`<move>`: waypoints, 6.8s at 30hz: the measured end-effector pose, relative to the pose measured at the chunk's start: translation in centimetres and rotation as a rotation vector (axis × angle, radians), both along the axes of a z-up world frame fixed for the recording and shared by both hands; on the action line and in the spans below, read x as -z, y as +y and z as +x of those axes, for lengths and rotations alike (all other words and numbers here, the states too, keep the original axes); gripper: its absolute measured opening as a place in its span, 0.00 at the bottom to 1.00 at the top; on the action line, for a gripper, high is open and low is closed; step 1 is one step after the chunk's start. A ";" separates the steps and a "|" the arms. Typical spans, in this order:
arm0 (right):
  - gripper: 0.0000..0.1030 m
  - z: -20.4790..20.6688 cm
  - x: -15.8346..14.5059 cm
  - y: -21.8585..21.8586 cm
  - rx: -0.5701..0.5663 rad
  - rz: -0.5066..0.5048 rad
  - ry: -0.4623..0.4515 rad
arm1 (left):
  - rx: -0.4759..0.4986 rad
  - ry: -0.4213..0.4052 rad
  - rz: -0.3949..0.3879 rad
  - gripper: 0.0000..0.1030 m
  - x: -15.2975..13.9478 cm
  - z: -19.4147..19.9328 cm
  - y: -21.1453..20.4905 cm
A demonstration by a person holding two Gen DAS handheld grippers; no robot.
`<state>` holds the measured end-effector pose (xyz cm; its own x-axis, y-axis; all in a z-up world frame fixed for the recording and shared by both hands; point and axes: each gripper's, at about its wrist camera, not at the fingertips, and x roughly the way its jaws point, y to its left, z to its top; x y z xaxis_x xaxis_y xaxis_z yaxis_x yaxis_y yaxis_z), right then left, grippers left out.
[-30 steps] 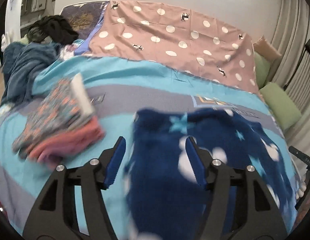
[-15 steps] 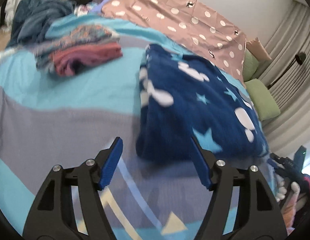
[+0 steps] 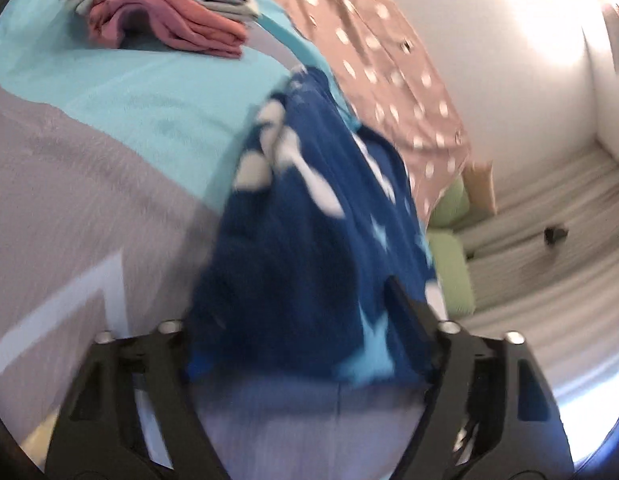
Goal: Fold small clothes
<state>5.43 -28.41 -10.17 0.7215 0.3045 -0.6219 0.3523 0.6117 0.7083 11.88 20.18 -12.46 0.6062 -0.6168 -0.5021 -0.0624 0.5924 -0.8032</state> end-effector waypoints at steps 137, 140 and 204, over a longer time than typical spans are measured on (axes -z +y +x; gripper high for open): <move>0.61 -7.9 -2.7 2.3 -0.351 -0.428 0.021 | 0.832 -0.405 0.551 0.70 -4.6 -4.6 -29.2; 0.61 -7.7 -3.7 3.2 -0.308 -0.472 0.025 | 0.842 -0.403 0.565 0.70 -4.9 -4.7 -29.4; 0.00 18.7 0.9 49.7 -1.108 -1.422 0.151 | 0.359 -0.201 0.124 0.15 1.0 -14.1 3.7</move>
